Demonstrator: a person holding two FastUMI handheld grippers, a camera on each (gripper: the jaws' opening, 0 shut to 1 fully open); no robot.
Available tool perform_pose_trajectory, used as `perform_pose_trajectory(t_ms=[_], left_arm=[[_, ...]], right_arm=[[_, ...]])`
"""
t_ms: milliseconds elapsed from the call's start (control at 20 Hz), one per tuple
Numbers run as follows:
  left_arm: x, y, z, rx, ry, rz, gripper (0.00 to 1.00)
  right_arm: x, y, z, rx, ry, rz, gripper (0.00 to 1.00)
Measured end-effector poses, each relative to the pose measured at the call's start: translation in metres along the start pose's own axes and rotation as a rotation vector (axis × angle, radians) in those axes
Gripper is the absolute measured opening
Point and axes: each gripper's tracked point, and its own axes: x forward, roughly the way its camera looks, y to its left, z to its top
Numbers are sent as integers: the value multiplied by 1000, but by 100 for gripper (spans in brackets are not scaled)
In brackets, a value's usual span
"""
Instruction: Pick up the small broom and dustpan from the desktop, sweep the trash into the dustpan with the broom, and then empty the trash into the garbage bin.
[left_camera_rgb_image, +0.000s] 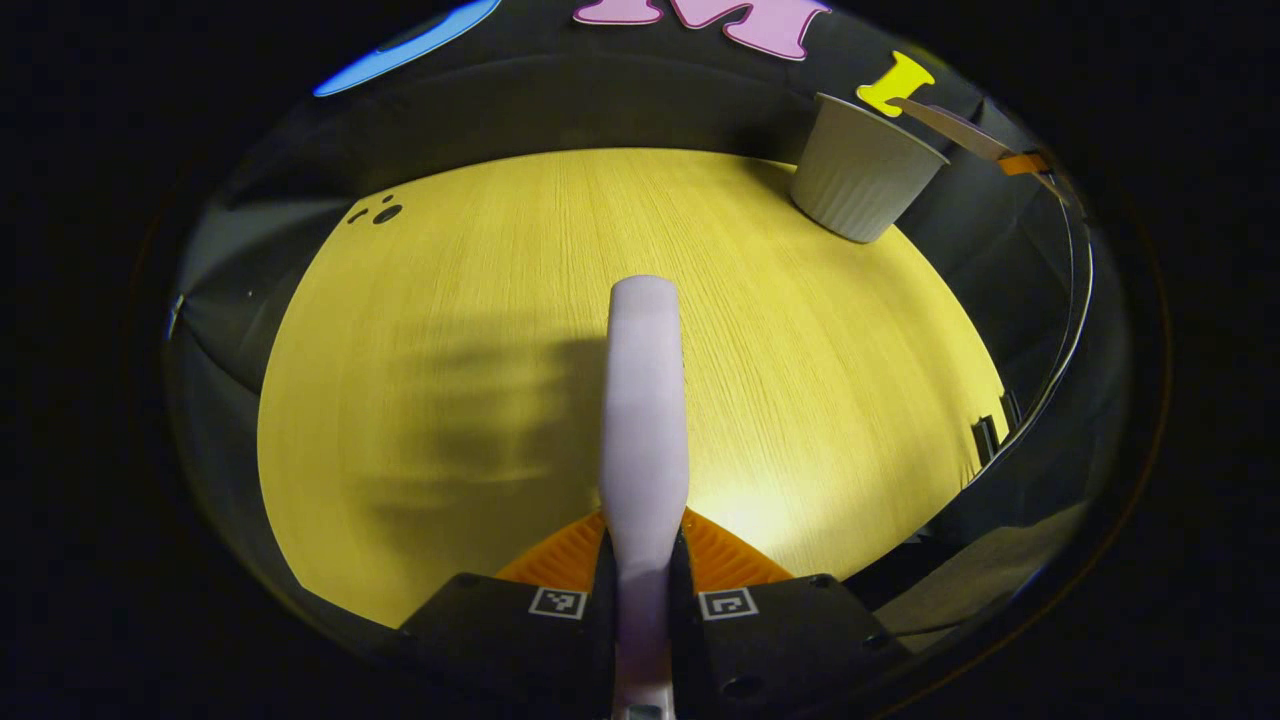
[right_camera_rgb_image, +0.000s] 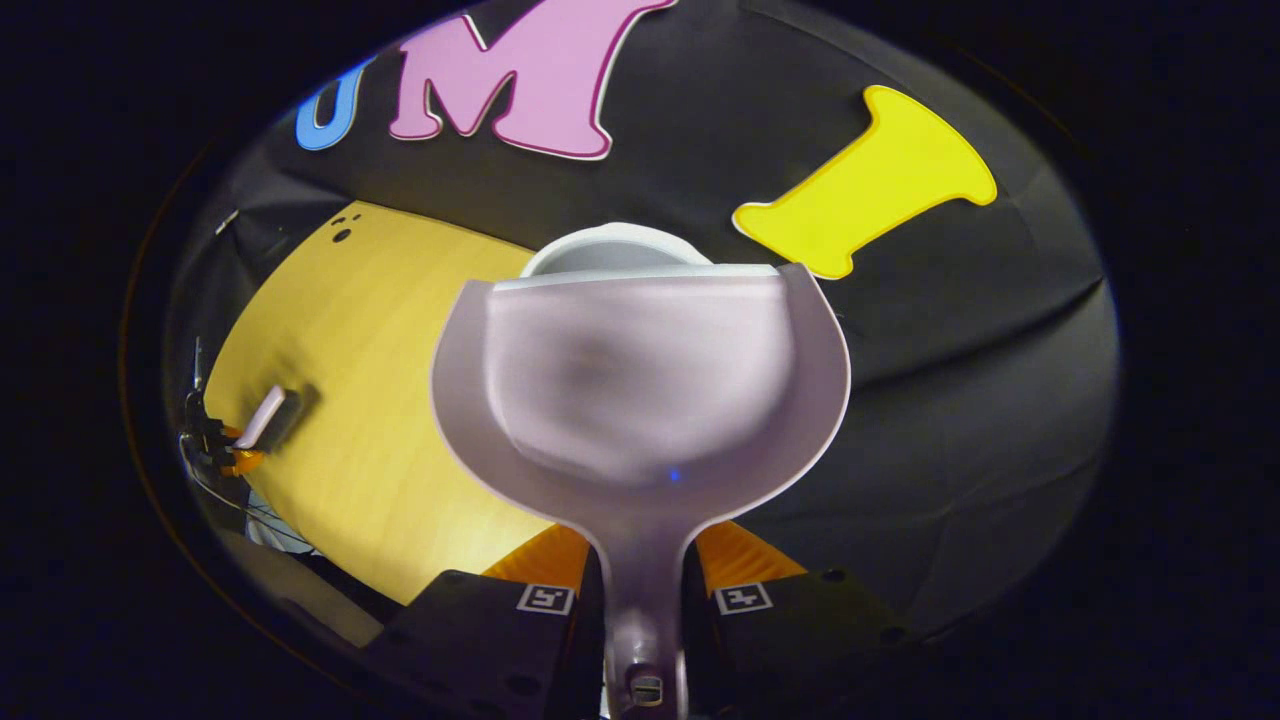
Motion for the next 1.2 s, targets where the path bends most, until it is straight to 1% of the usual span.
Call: perform_pose_trajectory(t_ms=[300, 350, 400, 450, 550, 600, 700, 800, 850, 900, 950, 1000, 1050, 1200], left_arm=[[3, 12, -2, 31, 15, 42, 27], [3, 14, -2, 37, 17, 48, 25], [4, 16, -2, 43, 19, 52, 25], [4, 17, -2, 48, 20, 58, 27], [5, 19, -2, 58, 22, 61, 27], [6, 19, -3, 62, 25, 63, 27], [6, 21, -3, 73, 27, 69, 27], [7, 21, -2, 77, 27, 69, 27], [8, 21, -2, 79, 30, 68, 27], [8, 22, -2, 81, 32, 71, 27], [8, 23, -3, 86, 34, 76, 26], [9, 23, -4, 90, 39, 78, 27], [10, 23, -4, 94, 42, 78, 25], [11, 25, -4, 107, 47, 85, 27]], right_arm=[[-1, 90, -51, 12, -12, 130, 36], [1, 104, -58, 11, -6, 148, 39], [4, 116, -66, 14, 0, 163, 36], [7, 128, -74, 18, 5, 174, 36], [13, 148, -86, 14, 1, 182, 36], [15, 158, -94, 18, 17, 195, 33], [25, 175, -106, 11, 20, 210, 39], [36, 190, -121, 6, 44, 222, 33], [42, 198, -128, 3, 53, 227, 36], [48, 203, -137, 5, 68, 230, 36], [56, 210, -147, 9, 83, 235, 33], [64, 219, -155, 16, 93, 237, 36], [70, 227, -163, 20, 107, 243, 36], [90, 249, -186, 30, 139, 253, 36]])
